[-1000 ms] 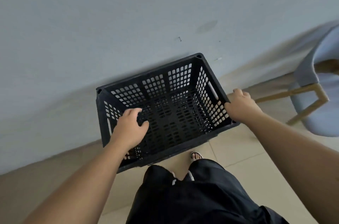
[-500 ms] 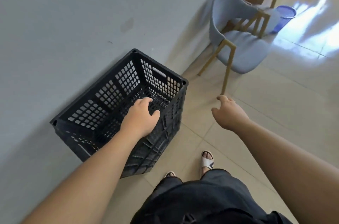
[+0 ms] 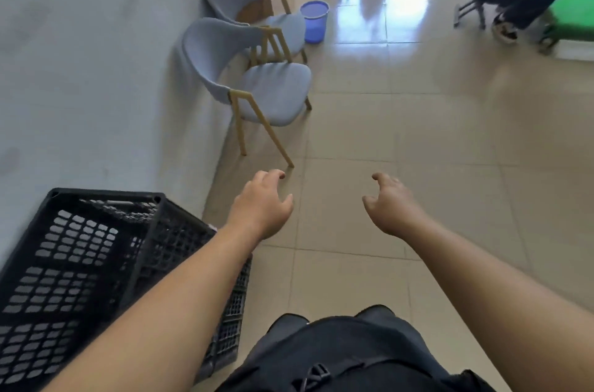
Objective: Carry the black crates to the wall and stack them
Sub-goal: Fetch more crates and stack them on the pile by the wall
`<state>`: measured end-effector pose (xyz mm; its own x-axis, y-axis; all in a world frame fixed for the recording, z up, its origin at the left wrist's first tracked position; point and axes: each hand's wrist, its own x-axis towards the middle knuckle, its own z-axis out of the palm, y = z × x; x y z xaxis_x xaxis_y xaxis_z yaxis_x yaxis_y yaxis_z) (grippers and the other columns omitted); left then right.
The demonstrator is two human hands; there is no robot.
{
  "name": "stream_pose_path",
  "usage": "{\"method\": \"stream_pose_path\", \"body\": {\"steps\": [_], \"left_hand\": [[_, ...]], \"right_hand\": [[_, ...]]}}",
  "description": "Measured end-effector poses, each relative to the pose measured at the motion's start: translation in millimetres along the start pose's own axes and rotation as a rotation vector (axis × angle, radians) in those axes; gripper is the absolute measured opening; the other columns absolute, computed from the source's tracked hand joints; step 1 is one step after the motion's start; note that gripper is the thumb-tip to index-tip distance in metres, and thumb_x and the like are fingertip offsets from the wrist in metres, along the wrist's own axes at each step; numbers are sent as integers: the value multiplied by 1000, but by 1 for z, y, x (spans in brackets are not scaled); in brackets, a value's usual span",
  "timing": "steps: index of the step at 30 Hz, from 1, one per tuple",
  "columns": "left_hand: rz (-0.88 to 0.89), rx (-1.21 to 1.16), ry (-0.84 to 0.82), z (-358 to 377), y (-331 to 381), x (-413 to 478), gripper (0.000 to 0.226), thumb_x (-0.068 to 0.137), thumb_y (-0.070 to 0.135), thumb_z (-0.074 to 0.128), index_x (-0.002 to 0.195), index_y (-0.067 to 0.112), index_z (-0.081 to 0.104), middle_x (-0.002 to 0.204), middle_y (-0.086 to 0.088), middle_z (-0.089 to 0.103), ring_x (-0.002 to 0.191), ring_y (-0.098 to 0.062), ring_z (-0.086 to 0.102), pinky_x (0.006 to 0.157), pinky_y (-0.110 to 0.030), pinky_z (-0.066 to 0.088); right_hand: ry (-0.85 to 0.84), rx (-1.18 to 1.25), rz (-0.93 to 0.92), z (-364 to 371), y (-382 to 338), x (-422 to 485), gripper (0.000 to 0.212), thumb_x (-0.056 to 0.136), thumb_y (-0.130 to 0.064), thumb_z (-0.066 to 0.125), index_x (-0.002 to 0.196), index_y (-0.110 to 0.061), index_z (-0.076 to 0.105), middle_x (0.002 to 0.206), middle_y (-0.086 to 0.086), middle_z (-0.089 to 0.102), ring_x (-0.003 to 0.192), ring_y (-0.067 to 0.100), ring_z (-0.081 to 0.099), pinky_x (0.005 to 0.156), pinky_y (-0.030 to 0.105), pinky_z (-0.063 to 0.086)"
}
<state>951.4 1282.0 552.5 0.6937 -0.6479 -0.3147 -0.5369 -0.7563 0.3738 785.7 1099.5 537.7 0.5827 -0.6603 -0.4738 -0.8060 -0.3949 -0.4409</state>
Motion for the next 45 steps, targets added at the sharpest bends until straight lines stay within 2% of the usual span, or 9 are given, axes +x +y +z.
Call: {"method": "stream_pose_path", "body": {"steps": [5, 11, 18, 24, 33, 40, 45], "left_hand": [[216, 134, -96, 55, 143, 31, 58, 98, 42, 54, 151, 23, 43, 152, -4, 45, 138, -26, 45, 110, -45, 41], [470, 355, -222, 105, 281, 53, 60, 100, 46, 48, 155, 28, 35, 158, 0, 39, 143, -24, 40, 111, -42, 39], [694, 412, -320, 158, 420, 106, 57, 100, 46, 48, 153, 28, 37, 153, 1, 43, 141, -23, 40, 106, -40, 41], [880, 441, -416, 202, 548, 174, 57, 99, 47, 48, 152, 30, 37, 150, 3, 44, 138, -23, 44, 104, -41, 44], [1075, 569, -497, 234, 741, 267, 56, 100, 46, 47, 153, 29, 37, 152, 1, 43, 134, -27, 47, 101, -43, 44], [1215, 646, -559, 299, 874, 266, 54, 100, 44, 46, 151, 30, 36, 150, 3, 43, 133, -27, 46, 95, -44, 46], [1248, 688, -526, 339, 978, 261, 54, 100, 44, 45, 151, 30, 36, 150, 3, 43, 133, -25, 46, 93, -42, 44]], "right_hand": [[88, 43, 137, -70, 115, 2, 60, 102, -36, 44, 159, -21, 29, 161, 6, 37, 144, 34, 38, 114, 49, 37], [169, 99, 320, -134, 230, -11, 61, 102, -38, 46, 158, -20, 30, 161, 7, 38, 143, 34, 39, 113, 49, 39], [224, 142, 553, -185, 333, -10, 61, 102, -38, 46, 159, -22, 28, 163, 3, 35, 145, 31, 37, 111, 46, 38], [204, 126, 785, -244, 413, 24, 55, 103, -38, 43, 154, -22, 32, 158, 6, 37, 142, 33, 38, 108, 47, 38], [294, 349, 1044, -333, 492, 73, 51, 103, -37, 44, 151, -22, 35, 156, 7, 38, 140, 33, 39, 106, 47, 39], [318, 448, 1207, -373, 588, 76, 49, 101, -34, 45, 148, -22, 37, 152, 7, 42, 138, 32, 41, 103, 45, 41], [353, 482, 1209, -431, 685, 86, 48, 101, -34, 44, 147, -21, 38, 150, 7, 42, 136, 32, 41, 103, 44, 40]]}}
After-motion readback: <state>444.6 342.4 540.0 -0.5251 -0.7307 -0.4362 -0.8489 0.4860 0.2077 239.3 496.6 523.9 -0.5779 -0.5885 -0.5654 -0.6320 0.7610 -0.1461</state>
